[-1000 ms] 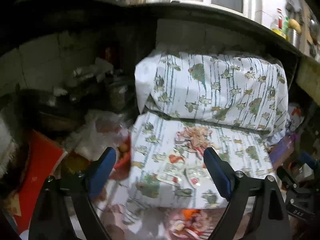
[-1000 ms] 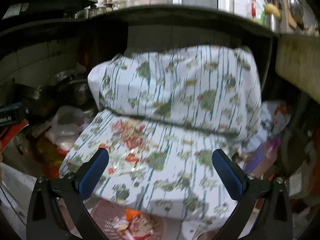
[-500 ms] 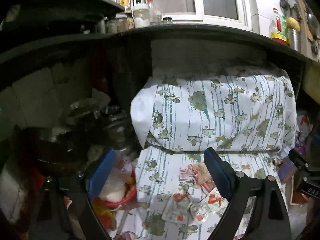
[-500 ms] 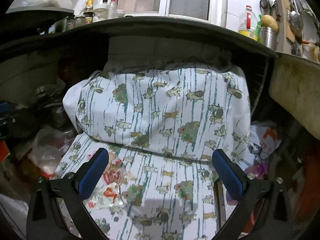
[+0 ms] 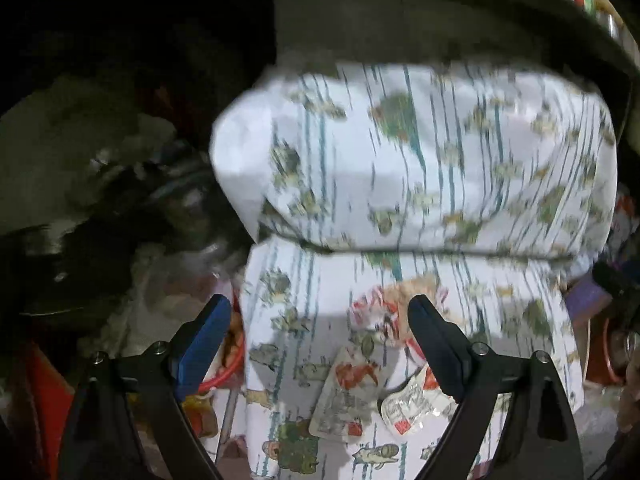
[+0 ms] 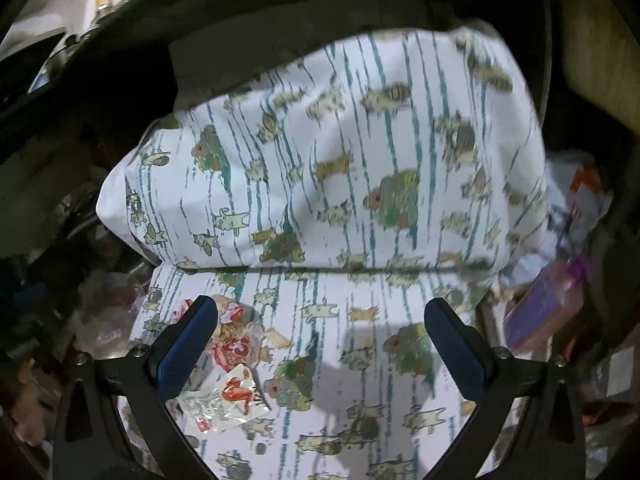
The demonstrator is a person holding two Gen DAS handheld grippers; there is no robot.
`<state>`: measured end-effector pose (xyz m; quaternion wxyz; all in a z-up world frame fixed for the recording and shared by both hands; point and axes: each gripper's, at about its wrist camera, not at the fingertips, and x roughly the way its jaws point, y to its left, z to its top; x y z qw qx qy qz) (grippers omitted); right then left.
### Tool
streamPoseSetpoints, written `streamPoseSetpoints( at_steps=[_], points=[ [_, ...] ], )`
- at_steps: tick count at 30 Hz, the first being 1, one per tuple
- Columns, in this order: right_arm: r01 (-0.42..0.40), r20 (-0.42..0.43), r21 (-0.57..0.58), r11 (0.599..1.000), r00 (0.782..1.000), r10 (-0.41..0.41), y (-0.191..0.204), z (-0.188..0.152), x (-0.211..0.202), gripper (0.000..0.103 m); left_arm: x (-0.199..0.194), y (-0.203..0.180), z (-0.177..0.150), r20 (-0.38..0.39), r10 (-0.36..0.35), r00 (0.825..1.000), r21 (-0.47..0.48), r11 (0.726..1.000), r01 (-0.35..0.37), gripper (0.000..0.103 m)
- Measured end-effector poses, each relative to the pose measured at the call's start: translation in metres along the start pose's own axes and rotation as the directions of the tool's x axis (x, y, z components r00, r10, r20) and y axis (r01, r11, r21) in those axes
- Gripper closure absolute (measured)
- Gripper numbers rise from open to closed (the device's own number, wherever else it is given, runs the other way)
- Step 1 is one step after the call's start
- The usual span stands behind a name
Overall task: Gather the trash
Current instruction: 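Grasp the clear printed snack packet with the left tool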
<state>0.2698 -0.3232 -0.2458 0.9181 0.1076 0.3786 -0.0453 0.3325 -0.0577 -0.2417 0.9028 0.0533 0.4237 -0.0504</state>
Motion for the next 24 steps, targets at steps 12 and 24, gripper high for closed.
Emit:
streamPoseSetpoints(
  at_steps=[12,24],
  points=[
    [0.000,-0.182,0.112,0.994,0.983,0.021,-0.022,0.006,0.041,0.000,0.071,-0.047,-0.017,-0.209,-0.024,0.978,0.178,0.982,0.063,0.012],
    [-0.100,-0.264,0.171,0.980,0.954,0.144,-0.040,0.003,0.052,0.000,0.095,-0.134,-0.083,-0.351,0.030,0.936,0.527,0.832,0.171,0.012]
  ],
)
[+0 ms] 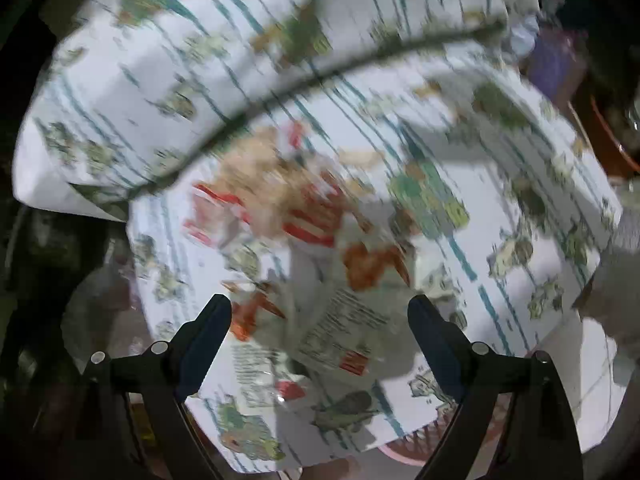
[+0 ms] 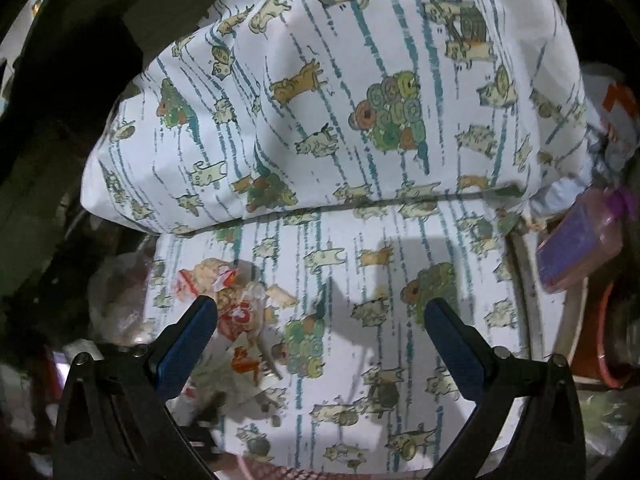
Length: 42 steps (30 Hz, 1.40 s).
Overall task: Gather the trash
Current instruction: 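Grasp the clear printed snack packet with the left tool, then grasp the small tan bone with the right tool while the left tool holds the packet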
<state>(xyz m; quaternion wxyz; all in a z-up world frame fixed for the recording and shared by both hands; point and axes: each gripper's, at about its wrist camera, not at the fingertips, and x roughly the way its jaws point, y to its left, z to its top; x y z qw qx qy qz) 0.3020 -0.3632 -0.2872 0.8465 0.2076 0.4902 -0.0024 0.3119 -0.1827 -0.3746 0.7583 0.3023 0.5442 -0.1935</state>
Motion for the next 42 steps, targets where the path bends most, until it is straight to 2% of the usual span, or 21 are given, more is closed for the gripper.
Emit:
streamPoseSetpoints(
  at_steps=[3,5,6,9,13,17,19,20,21,22,23,24,26,27,31,36,39,42],
  points=[
    [-0.048,-0.018,0.022,0.999,0.999,0.049,-0.006,0.000,-0.001,0.000,0.020,-0.005,0.000,-0.059,-0.015,0.998,0.022,1.000,0.016,0.012],
    [-0.057,-0.028,0.016,0.998,0.998,0.058,-0.008,0.000,-0.001,0.000,0.029,-0.008,0.001,-0.085,-0.070,0.994,0.013,0.997,0.072,0.012],
    [-0.053,-0.030,0.014,0.998,0.998,0.054,-0.009,-0.001,-0.001,0.000,0.032,-0.008,0.003,-0.090,-0.100,0.991,0.001,0.995,0.100,0.012],
    [-0.041,-0.038,0.014,0.999,0.998,0.042,-0.012,-0.002,0.000,0.000,0.033,-0.009,0.008,-0.061,-0.108,0.992,-0.037,0.994,0.106,0.012],
    [-0.043,-0.052,0.060,0.997,0.998,0.046,-0.020,0.000,0.003,0.000,0.041,-0.012,0.014,-0.080,-0.184,0.980,-0.066,0.982,0.179,0.012],
    [-0.020,-0.058,0.122,0.992,0.998,0.028,-0.029,0.001,0.009,0.000,0.057,-0.017,0.012,-0.105,-0.171,0.980,-0.072,0.984,0.164,0.016],
    [-0.011,-0.058,0.132,0.991,0.998,0.018,-0.031,0.002,0.010,0.000,0.061,-0.015,0.011,-0.110,-0.207,0.972,-0.095,0.976,0.197,0.017],
    [-0.012,-0.059,0.134,0.991,0.998,0.020,-0.032,0.003,0.010,0.000,0.062,-0.012,0.012,-0.118,-0.230,0.966,-0.116,0.969,0.217,0.020],
    [-0.015,-0.058,0.137,0.991,0.998,0.023,-0.032,0.004,0.010,0.000,0.062,-0.008,0.012,-0.114,-0.242,0.964,-0.143,0.964,0.225,0.027],
    [-0.018,-0.057,0.139,0.990,0.998,0.026,-0.032,0.005,0.010,0.000,0.061,-0.004,0.012,-0.111,-0.235,0.966,-0.165,0.963,0.215,0.032],
    [-0.020,-0.055,0.140,0.990,0.998,0.028,-0.031,0.005,0.009,0.000,0.060,0.000,0.012,-0.110,-0.226,0.968,-0.182,0.962,0.204,0.048],
    [-0.022,-0.054,0.139,0.990,0.998,0.030,-0.030,0.005,0.009,0.000,0.058,0.006,0.013,-0.107,-0.237,0.966,-0.204,0.956,0.212,0.049],
    [-0.022,-0.054,0.133,0.991,0.998,0.029,-0.028,0.006,0.009,0.000,0.055,0.018,0.012,-0.097,-0.306,0.947,-0.269,0.924,0.271,0.052],
    [-0.018,-0.054,0.131,0.991,0.998,0.026,-0.026,0.007,0.009,0.000,0.052,0.023,0.012,-0.090,-0.318,0.944,-0.296,0.913,0.280,0.054],
    [-0.016,-0.057,0.122,0.992,0.998,0.023,-0.020,0.007,0.013,0.000,0.026,0.041,0.012,-0.018,-0.303,0.953,-0.322,0.904,0.282,0.054],
    [0.016,-0.067,0.091,0.996,0.998,-0.010,-0.004,0.011,0.026,0.000,-0.011,0.068,0.009,0.086,-0.313,0.946,-0.391,0.863,0.321,0.054],
    [0.062,-0.070,-0.004,0.998,0.996,-0.063,0.018,0.019,0.046,0.000,-0.015,0.087,-0.002,0.097,-0.337,0.936,-0.446,0.826,0.344,0.054],
    [0.107,-0.094,-0.218,0.970,0.987,-0.129,0.050,0.020,0.079,0.001,-0.002,0.100,-0.009,0.055,-0.340,0.939,-0.510,0.799,0.319,0.054]
  ],
)
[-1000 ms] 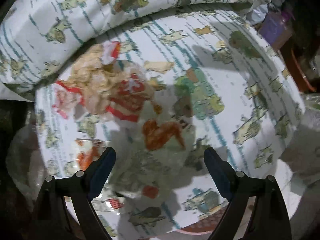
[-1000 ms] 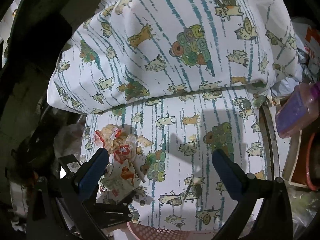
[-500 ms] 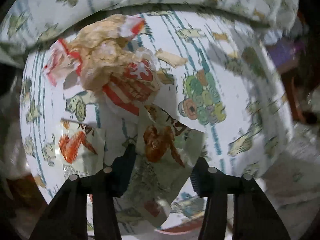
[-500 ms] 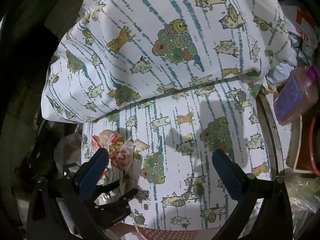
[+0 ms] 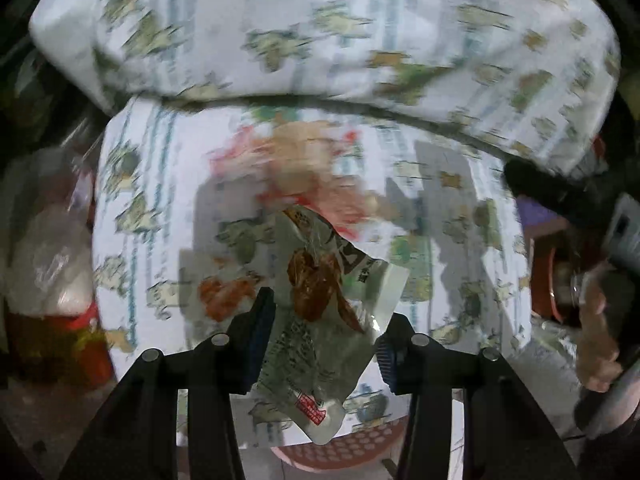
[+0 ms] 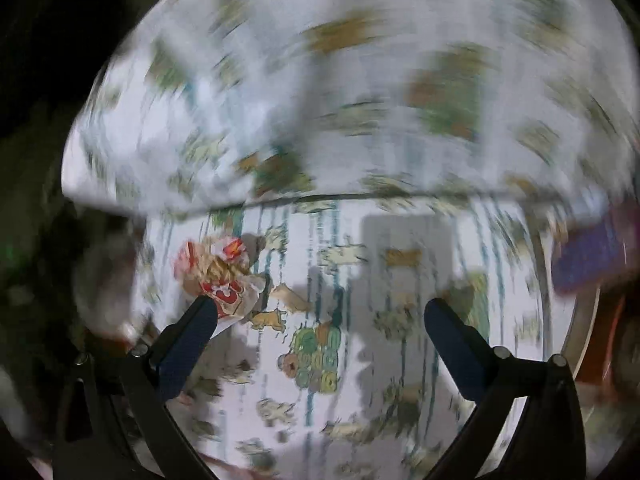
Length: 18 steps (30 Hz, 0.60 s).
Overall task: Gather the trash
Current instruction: 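Grasp the small tan bone with the right tool while the left tool holds the packet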
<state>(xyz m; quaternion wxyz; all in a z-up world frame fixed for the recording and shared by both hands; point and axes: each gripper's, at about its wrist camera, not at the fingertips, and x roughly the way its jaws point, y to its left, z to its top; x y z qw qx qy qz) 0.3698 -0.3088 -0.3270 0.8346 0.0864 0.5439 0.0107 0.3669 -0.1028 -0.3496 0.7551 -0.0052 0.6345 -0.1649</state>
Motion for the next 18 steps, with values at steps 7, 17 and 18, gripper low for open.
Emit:
streamPoseSetpoints(
  at_steps=[7,17,18],
  points=[
    [-0.004,-0.138,-0.148,0.989,0.990,-0.017,0.046,-0.005,0.062,0.053,0.004,0.032,0.005,-0.051,-0.034,0.998,-0.117,0.993,0.028,0.054],
    [0.071,-0.202,-0.084,0.994,0.976,-0.087,0.040,0.006,0.108,0.062,-0.009,0.050,0.008,-0.012,0.108,0.994,-0.112,0.988,-0.109,0.054],
    [0.071,-0.219,-0.087,0.994,0.972,-0.089,0.041,0.005,0.111,0.063,-0.010,0.050,0.008,-0.005,0.130,0.991,-0.102,0.986,-0.130,0.054]
  ],
)
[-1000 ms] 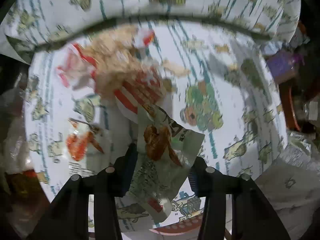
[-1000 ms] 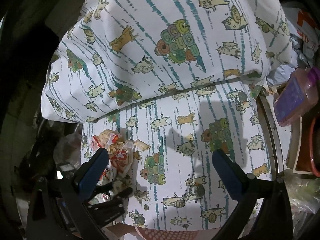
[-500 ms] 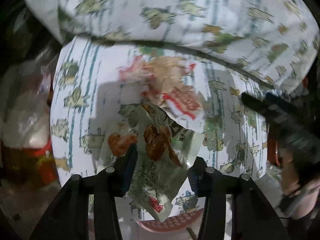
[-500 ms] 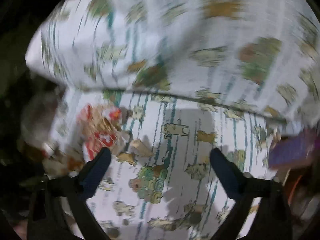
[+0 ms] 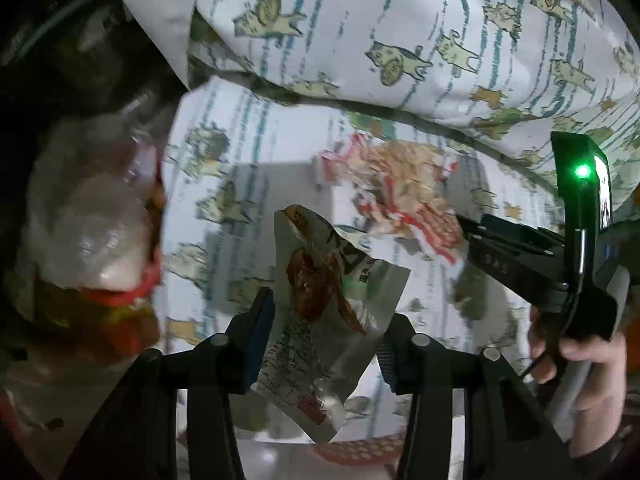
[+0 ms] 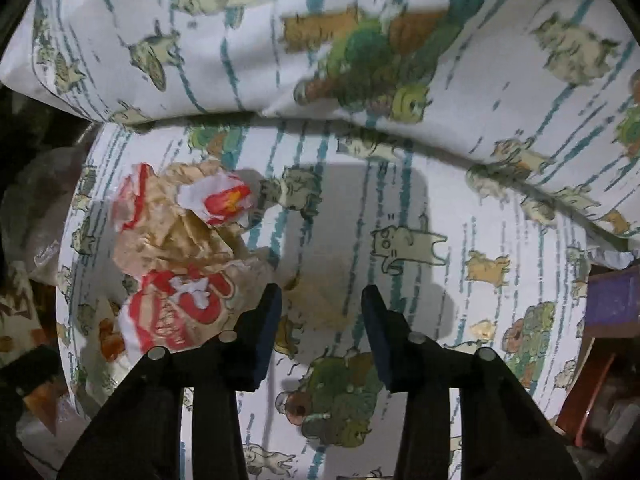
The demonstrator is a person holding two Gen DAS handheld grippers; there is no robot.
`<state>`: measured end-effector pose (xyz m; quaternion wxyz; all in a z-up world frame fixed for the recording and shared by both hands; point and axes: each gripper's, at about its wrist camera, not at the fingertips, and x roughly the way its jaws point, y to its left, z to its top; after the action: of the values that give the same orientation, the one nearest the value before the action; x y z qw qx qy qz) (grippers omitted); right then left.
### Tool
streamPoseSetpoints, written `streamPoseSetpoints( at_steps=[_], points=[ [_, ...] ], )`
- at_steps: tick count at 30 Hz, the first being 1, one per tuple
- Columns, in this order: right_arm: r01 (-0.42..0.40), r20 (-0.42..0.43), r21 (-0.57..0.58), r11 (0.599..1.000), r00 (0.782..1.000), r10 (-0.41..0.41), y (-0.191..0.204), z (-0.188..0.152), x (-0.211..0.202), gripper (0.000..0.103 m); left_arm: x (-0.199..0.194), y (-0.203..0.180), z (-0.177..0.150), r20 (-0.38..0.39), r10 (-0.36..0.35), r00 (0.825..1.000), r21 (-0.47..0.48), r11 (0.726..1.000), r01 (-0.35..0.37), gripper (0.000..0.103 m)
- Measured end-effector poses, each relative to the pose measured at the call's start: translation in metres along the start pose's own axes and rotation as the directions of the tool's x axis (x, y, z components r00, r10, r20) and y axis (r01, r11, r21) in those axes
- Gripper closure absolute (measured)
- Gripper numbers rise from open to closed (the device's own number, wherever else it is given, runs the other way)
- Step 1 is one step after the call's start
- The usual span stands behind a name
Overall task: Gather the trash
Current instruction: 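Grasp the small tan bone with the right tool while the left tool holds the packet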
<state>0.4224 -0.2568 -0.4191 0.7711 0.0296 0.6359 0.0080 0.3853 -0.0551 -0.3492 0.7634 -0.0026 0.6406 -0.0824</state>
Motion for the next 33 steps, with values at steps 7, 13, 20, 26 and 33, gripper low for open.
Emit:
streamPoseSetpoints(
  at_steps=[7,13,20,26,33],
  points=[
    [0.009,-0.030,-0.012,1.000,1.000,-0.010,0.000,-0.007,0.004,0.070,-0.009,0.000,0.001,0.025,0.004,1.000,0.021,1.000,-0.005,0.053],
    [0.023,-0.030,0.007,1.000,0.999,-0.023,-0.003,-0.017,0.001,0.085,-0.014,-0.007,-0.001,0.044,0.005,0.999,0.008,1.000,-0.005,0.053],
    [-0.009,0.033,0.044,0.999,0.999,0.007,0.000,-0.043,-0.023,0.097,-0.013,-0.017,-0.004,0.050,0.011,0.999,0.018,1.000,-0.012,0.053],
    [-0.014,0.077,0.026,1.000,0.997,0.012,0.011,-0.057,-0.044,0.097,-0.027,-0.014,0.000,0.081,-0.014,0.997,0.010,1.000,0.014,0.053],
    [-0.091,0.152,0.007,0.996,0.984,0.089,0.000,-0.070,-0.093,0.097,-0.035,-0.004,0.006,0.107,-0.004,0.994,-0.023,1.000,0.006,0.053]
  ],
)
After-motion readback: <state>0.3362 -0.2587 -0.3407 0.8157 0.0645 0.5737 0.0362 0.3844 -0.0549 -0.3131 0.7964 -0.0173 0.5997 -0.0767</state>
